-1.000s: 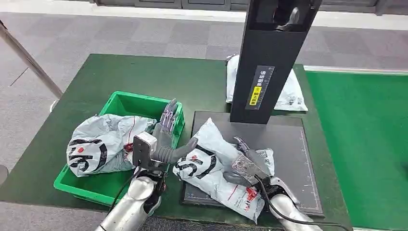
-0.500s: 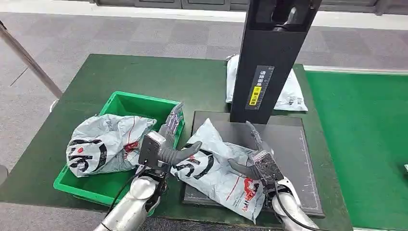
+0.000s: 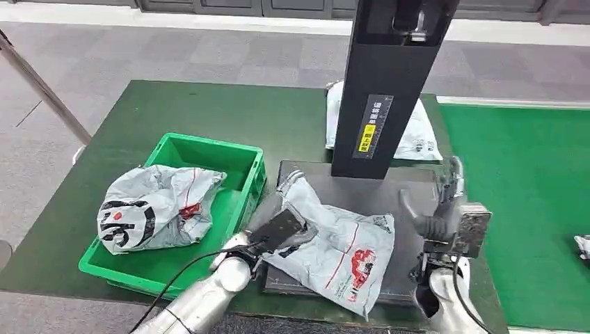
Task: Moved the parcel from conveyor to table for the left to box.
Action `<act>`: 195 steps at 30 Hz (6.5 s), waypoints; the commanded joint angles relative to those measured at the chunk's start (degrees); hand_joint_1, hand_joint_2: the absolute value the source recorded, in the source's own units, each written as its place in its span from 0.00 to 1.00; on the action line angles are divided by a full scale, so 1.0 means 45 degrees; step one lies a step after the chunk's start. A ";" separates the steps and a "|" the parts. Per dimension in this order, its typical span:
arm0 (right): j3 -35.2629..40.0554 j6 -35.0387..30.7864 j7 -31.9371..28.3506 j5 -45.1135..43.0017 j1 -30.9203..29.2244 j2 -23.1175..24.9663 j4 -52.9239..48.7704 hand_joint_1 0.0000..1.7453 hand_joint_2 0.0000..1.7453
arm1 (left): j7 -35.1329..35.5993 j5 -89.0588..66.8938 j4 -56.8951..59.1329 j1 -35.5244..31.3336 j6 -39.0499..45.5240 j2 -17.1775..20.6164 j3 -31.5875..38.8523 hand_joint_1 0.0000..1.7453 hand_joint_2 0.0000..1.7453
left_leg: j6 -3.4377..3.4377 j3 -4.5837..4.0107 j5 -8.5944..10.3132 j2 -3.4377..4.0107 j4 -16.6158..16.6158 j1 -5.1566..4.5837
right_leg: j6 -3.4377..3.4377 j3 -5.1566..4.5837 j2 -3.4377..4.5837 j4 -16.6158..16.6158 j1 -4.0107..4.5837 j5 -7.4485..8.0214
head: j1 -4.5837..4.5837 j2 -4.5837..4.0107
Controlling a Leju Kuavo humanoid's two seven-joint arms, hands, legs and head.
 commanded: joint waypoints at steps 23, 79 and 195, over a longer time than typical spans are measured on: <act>-0.2754 0.0837 0.0354 -0.0228 0.0159 0.1194 -0.0197 0.00 1.00 | 0.1239 -0.5614 0.4162 -0.1284 -0.0354 -0.0431 -0.1308 1.00 1.00 | -0.0012 0.0058 0.0046 0.0035 -0.0036 0.0021 | -0.0003 0.0085 0.0013 -0.0054 0.0023 0.0062 | 0.0005 0.0000; -0.3447 0.1284 0.0967 -0.0782 0.0953 0.0843 -0.1166 0.00 1.00 | 0.4201 -1.3082 -0.1211 0.1474 -0.0108 0.3435 0.7692 0.00 1.00 | -0.0022 0.0007 0.0057 0.0060 -0.0077 0.0023 | -0.0038 -0.0007 0.0036 -0.0057 0.0025 0.0040 | 0.0005 0.0000; -0.6866 0.1578 1.0915 1.4583 -0.0869 -0.3721 1.0721 0.00 1.00 | -0.1868 0.4260 -0.2528 0.1840 -0.1704 0.0536 0.1833 0.00 1.00 | -0.0008 -0.0063 0.0011 0.0017 -0.0005 0.0009 | -0.0030 -0.0055 -0.0018 -0.0023 0.0014 0.0028 | 0.0005 0.0000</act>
